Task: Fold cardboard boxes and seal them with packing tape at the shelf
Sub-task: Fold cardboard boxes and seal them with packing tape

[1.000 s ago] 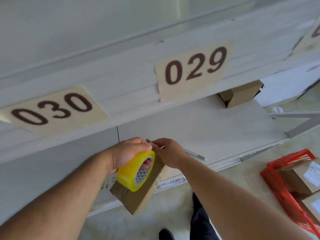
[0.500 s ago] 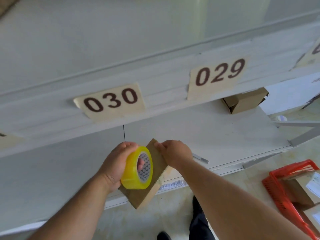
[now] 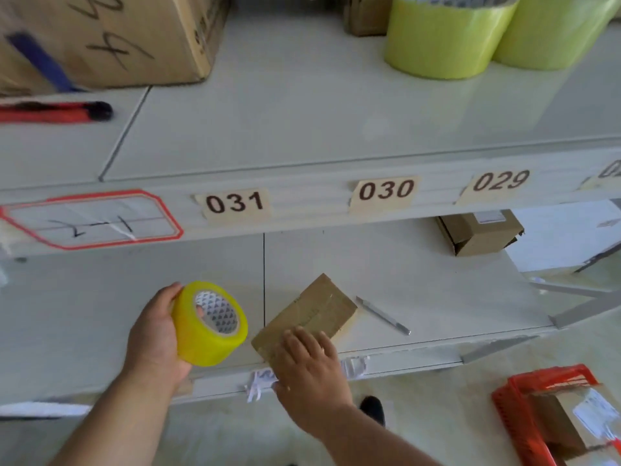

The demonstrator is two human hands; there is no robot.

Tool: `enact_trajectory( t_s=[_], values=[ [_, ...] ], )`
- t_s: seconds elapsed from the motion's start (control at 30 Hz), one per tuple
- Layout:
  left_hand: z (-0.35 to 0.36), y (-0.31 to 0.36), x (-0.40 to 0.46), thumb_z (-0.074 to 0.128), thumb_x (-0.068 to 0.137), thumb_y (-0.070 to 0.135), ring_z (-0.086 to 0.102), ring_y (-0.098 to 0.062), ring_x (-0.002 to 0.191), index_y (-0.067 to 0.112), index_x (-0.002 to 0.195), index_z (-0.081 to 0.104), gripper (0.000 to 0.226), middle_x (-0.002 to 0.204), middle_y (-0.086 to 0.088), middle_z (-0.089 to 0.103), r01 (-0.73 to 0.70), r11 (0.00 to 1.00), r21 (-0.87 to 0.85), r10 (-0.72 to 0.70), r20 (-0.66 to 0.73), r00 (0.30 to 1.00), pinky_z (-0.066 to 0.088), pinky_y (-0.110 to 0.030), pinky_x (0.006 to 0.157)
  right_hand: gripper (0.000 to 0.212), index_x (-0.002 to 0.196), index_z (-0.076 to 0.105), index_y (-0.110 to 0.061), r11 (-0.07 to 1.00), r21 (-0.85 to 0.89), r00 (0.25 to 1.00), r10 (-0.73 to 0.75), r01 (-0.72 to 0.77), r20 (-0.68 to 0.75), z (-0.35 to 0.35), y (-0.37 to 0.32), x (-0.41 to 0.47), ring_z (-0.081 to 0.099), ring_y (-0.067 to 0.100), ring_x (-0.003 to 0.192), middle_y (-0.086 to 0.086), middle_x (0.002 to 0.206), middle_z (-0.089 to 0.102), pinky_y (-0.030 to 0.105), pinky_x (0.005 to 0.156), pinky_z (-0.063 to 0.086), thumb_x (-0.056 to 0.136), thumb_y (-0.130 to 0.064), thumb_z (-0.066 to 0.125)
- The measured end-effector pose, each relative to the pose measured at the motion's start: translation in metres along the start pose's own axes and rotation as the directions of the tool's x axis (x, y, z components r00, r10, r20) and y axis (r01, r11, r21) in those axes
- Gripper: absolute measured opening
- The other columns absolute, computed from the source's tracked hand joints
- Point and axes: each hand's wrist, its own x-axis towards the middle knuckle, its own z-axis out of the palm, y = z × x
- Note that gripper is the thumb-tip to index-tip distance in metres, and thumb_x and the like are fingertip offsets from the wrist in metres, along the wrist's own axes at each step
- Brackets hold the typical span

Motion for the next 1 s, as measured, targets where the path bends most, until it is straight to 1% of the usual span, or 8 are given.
enact_trajectory(
  t_s=[0.17,0.27,0.33,0.43,0.47,0.6,0.87,1.0],
  values=[
    [-0.019,0.006,-0.016,0.065,0.097,0.024,0.071,-0.018,0.075,0.021,0.099,0.071,0.007,0.091,-0.002,0.074,-0.110,0.986,0.124,0.101,0.081,0.992,0.054,-0.031,0.067,0.070,0.146,0.058,-0.025,0.979,-0.097,0.973,-0.160,0.178,0.166,-0.019,0.071,-0.010,0.038,0.014,0.150,-0.007,0.157,0.051,0.042,0.114,0.046,0.081,-0.037,0.079],
    [-0.019,-0.004,-0.037,0.076,0.081,0.039,0.073,-0.024,0.097,0.026,0.106,0.064,0.031,0.106,-0.001,0.075,-0.161,0.966,0.201,0.138,0.123,0.983,0.059,-0.042,0.081,0.070,0.162,0.033,-0.028,0.989,0.139,0.970,0.019,-0.054,0.244,-0.066,0.081,-0.019,0.019,0.017,0.158,-0.006,0.169,0.031,0.040,0.124,0.032,0.098,-0.023,0.060],
    [-0.018,-0.009,-0.055,0.076,0.071,0.048,0.070,-0.015,0.100,0.033,0.107,0.061,0.041,0.107,0.005,0.074,-0.245,0.932,0.268,0.207,0.161,0.965,0.056,-0.040,0.086,0.045,0.150,0.047,-0.032,0.758,0.534,0.924,0.253,-0.374,0.288,-0.112,0.043,-0.021,0.060,0.019,0.132,-0.002,0.145,0.061,0.038,0.111,0.049,0.105,-0.031,0.054],
    [-0.014,-0.023,-0.080,0.076,0.089,0.026,0.067,0.001,0.100,0.031,0.112,0.056,0.031,0.105,0.018,0.074,-0.379,0.878,0.292,0.318,0.236,0.918,0.051,-0.030,0.090,0.027,0.126,0.061,-0.019,0.205,0.917,0.913,0.304,-0.343,0.273,-0.162,-0.025,-0.026,0.076,0.027,0.095,0.011,0.104,0.077,0.045,0.093,0.060,0.106,-0.037,0.059],
    [-0.011,-0.028,-0.088,0.073,0.092,0.017,0.067,0.002,0.101,0.032,0.114,0.055,0.032,0.106,0.019,0.073,-0.411,0.865,0.287,0.342,0.261,0.903,0.051,-0.030,0.090,0.034,0.130,0.058,-0.022,0.152,0.935,0.923,0.272,-0.320,0.272,-0.170,-0.041,-0.027,0.076,0.023,0.098,0.007,0.106,0.078,0.044,0.096,0.060,0.103,-0.043,0.061],
    [-0.008,-0.035,-0.111,0.068,0.094,0.012,0.065,0.006,0.101,0.034,0.116,0.054,0.035,0.115,0.018,0.070,-0.464,0.850,0.249,0.396,0.278,0.875,0.051,-0.021,0.085,0.036,0.141,0.051,-0.033,0.210,0.948,0.938,0.304,-0.239,0.168,-0.168,-0.067,-0.036,0.071,-0.004,0.105,-0.025,0.104,0.076,0.021,0.091,0.056,0.106,-0.037,0.057],
    [-0.030,-0.009,-0.102,0.079,0.089,0.018,0.065,-0.012,0.079,0.034,0.106,0.070,0.026,0.094,0.020,0.076,-0.543,0.777,0.318,0.389,0.436,0.811,0.053,-0.025,0.076,0.041,0.141,0.048,-0.035,0.268,0.951,0.947,0.313,-0.157,0.069,-0.164,-0.069,-0.054,0.073,0.021,0.092,0.008,0.100,0.078,0.041,0.084,0.057,0.103,-0.032,0.060],
    [-0.031,0.007,-0.092,0.079,0.089,0.016,0.070,-0.002,0.092,0.032,0.099,0.069,0.021,0.091,0.022,0.073,-0.694,0.630,0.347,0.500,0.502,0.705,0.054,-0.022,0.079,0.039,0.142,0.046,-0.031,0.342,0.931,0.963,0.268,-0.131,0.036,-0.172,-0.068,-0.051,0.061,0.011,0.075,0.004,0.080,0.067,0.025,0.073,0.050,0.106,-0.019,0.057]
  ],
)
